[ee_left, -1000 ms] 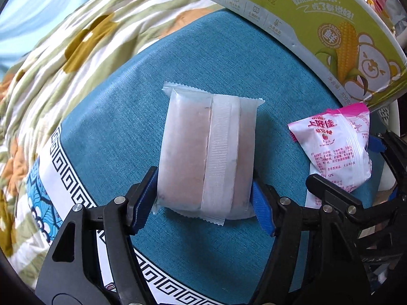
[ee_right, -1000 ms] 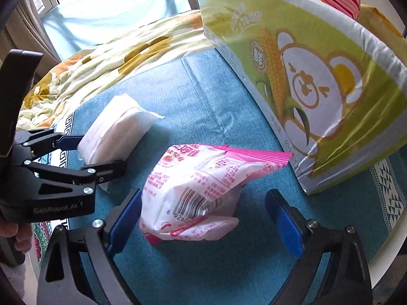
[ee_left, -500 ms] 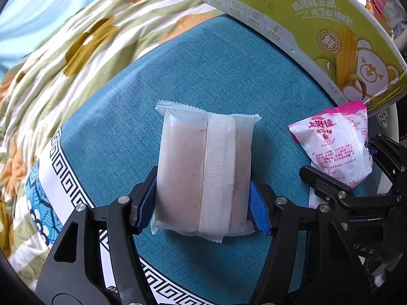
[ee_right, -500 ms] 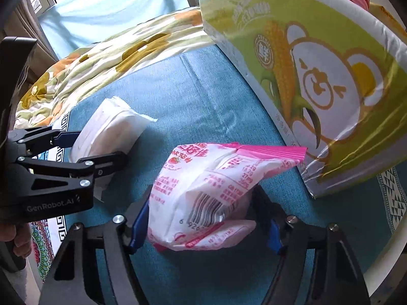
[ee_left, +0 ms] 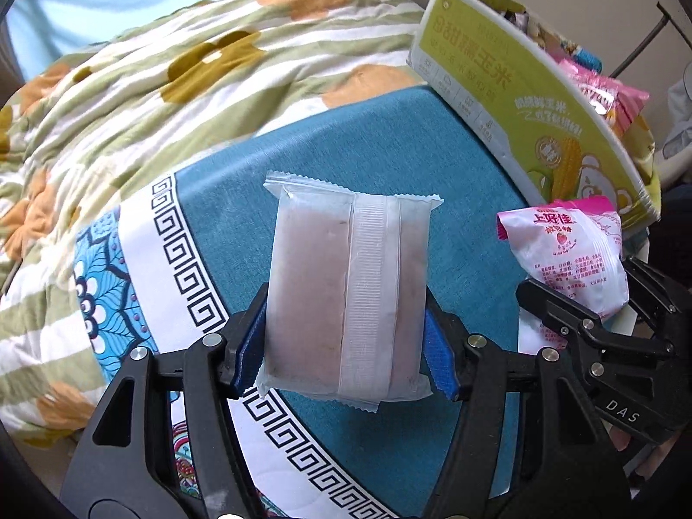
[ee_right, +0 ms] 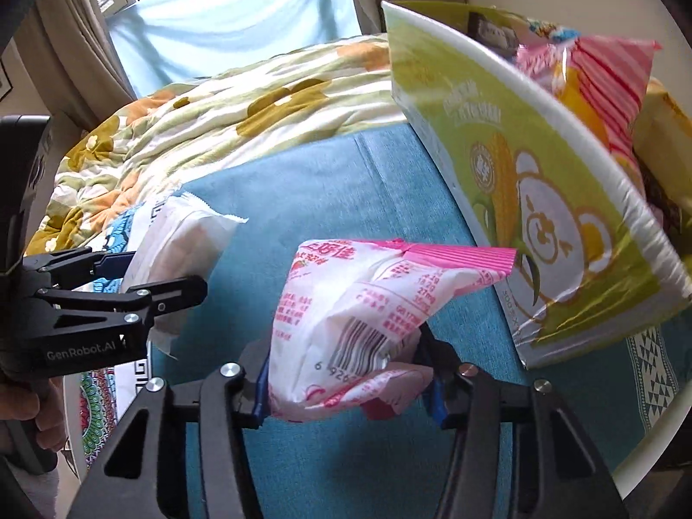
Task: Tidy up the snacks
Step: 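Carry both snacks over the cardboard box and release them inside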
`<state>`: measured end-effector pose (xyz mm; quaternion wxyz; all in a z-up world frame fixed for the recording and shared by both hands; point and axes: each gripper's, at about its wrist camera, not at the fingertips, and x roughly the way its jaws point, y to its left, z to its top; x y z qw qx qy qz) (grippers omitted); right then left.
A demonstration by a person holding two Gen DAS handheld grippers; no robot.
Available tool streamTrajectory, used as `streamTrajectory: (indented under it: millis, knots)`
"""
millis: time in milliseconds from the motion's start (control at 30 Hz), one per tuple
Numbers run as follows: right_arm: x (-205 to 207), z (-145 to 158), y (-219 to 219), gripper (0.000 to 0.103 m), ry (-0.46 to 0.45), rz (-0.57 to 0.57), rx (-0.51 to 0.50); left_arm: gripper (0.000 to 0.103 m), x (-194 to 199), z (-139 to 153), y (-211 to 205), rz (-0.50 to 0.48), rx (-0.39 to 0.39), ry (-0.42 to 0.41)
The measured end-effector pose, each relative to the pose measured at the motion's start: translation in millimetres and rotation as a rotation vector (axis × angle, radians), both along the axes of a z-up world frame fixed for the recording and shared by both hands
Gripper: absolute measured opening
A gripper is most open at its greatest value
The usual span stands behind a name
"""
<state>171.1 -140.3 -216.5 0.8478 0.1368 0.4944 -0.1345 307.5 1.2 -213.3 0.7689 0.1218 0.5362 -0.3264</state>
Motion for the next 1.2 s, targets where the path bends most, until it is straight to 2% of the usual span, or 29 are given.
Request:
streamTrajectory:
  millis: [267,533,667,867,1033,1067,1100,1167,1200]
  knots:
    - [-7.7,91.9,-3.4,0.049,-0.147,0.106,-0.007,0.059,-6.7,94.7,-13.8,0.069,-0.026,-0.116]
    - [-20.0,152.2,-69.6,0.049,-0.233,0.156,-0.024,0.059,-13.3,149.8,-93.4,0.116,-0.087,-0.172]
    - [-17.8,165.3,-123.6,0.049,-0.250,0.190,-0.029,0.059,-11.7,158.0,-156.2,0.179,-0.098,-0.165]
    - [-11.1,173.6,-204.4,0.049,-0.257,0.254,-0.036,0.059,0.7,153.9,-239.9,0.266,-0.103,-0.158]
    - [-0.6,164.9,-251.3,0.049,-0.228,0.281,-0.032,0.061,15.3,140.7,-289.9,0.319,-0.038,-0.132]
    - [-0.4,162.6,-258.4,0.049,-0.220,0.284,-0.025,0.068,15.1,139.5,-294.9,0.321,-0.037,-0.136]
    - [1.3,160.4,-263.0,0.049,-0.212,0.285,-0.021,0.084,13.7,138.9,-297.5,0.323,-0.031,-0.151]
    - [2.5,156.1,-271.8,0.049,-0.200,0.288,-0.008,0.103,4.8,140.9,-298.6,0.323,-0.017,-0.190]
    - [3.2,154.1,-275.9,0.049,-0.195,0.289,-0.001,0.103,-0.7,141.9,-296.8,0.321,-0.010,-0.208]
